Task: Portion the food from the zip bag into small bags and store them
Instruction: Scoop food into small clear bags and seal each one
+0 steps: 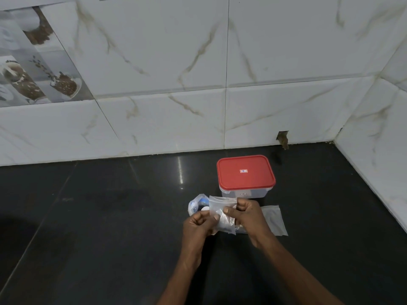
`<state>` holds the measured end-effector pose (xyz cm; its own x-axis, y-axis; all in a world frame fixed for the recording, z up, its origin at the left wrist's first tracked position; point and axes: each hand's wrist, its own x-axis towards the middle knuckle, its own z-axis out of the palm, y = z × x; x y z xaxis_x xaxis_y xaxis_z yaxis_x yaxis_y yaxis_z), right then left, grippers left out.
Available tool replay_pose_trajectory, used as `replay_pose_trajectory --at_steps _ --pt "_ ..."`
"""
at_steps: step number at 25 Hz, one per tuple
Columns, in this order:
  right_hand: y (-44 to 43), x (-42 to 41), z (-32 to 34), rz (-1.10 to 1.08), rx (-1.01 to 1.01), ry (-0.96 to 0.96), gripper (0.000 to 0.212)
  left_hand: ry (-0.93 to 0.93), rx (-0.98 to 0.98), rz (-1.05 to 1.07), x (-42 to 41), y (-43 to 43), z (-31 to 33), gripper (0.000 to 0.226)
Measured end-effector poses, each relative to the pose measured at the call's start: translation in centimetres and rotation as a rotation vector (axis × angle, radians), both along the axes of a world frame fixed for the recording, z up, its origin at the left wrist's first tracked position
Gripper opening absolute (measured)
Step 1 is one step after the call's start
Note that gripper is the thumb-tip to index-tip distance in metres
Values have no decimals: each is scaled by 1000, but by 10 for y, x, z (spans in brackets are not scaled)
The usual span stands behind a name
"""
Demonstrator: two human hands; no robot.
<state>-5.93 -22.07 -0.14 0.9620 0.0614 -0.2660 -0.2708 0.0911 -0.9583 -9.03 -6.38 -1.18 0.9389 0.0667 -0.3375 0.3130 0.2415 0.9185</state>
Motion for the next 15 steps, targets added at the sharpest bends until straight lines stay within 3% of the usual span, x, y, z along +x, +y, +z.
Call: replay_pose_trajectory --at_steps 15 --pt "10 0 0 -44 -62 87 12 19 32 55 7 0 9 8"
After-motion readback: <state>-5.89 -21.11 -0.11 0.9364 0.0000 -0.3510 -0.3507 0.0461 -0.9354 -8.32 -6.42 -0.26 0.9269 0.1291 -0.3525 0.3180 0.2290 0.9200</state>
